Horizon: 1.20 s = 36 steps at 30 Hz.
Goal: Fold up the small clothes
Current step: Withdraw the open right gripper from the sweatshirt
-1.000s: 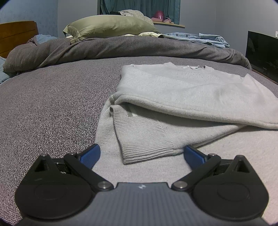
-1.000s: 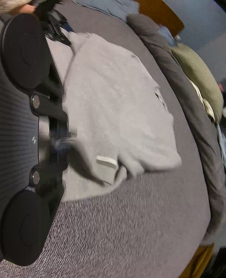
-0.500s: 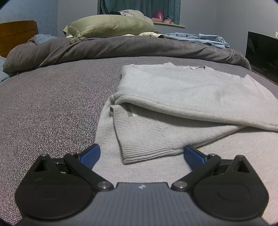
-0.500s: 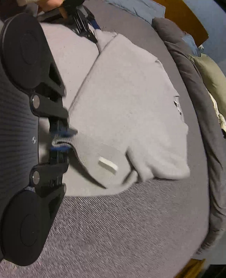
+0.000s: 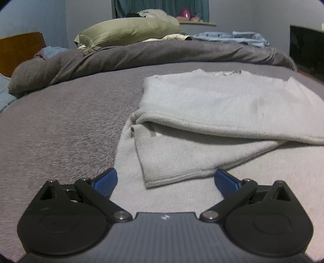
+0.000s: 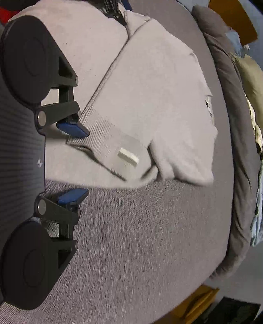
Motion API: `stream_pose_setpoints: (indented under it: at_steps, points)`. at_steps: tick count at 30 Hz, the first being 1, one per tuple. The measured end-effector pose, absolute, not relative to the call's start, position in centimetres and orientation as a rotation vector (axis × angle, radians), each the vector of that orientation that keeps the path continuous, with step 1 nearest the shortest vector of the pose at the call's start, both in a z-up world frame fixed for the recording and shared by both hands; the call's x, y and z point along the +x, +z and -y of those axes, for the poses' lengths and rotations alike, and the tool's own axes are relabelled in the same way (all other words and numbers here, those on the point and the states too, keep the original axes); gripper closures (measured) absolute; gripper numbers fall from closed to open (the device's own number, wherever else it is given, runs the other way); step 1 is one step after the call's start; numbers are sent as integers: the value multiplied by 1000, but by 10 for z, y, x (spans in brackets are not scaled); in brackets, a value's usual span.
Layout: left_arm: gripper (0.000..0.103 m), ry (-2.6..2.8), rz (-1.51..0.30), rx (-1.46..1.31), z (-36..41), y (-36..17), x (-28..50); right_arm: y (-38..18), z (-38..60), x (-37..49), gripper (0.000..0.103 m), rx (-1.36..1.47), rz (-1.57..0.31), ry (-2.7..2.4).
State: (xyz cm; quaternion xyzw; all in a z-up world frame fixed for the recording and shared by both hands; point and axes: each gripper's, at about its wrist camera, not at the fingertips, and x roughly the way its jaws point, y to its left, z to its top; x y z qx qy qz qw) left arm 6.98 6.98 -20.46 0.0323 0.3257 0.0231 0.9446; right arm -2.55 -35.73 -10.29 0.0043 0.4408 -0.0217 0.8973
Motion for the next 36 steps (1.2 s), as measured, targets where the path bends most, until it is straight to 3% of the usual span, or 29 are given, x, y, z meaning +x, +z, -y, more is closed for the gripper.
stream_pose_setpoints:
  at_steps: [3, 7, 11, 16, 20, 28, 32, 34, 36]
  points:
    - [0, 96, -714, 57, -65, -195, 58, -76, 353, -37, 41, -28, -858, -49]
    - [0, 130, -755, 44, -59, -184, 39, -42, 336, -49, 25, -69, -787, -64]
    - [0, 129, -759, 39, -53, -176, 11, -27, 318, -61, 24, -98, -765, -81]
    - [0, 104, -777, 53, -48, -164, -17, -26, 290, -87, 14, -78, -712, -52]
    - [0, 74, -773, 39, -51, -150, -39, -47, 285, -105, 13, -72, -736, -29]
    - [0, -133, -744, 11, -70, -74, -77, -75, 316, -147, 7, -35, -735, -50]
    - [0, -99, -834, -62, -83, -96, -90, -99, 329, -143, 7, -73, -822, -65]
    - [4, -82, -891, -100, -84, -115, -90, -108, 334, -137, 18, -67, -876, -60]
    - [10, -98, -926, -124, -83, -129, -91, -115, 343, -134, 22, -19, -913, -45]
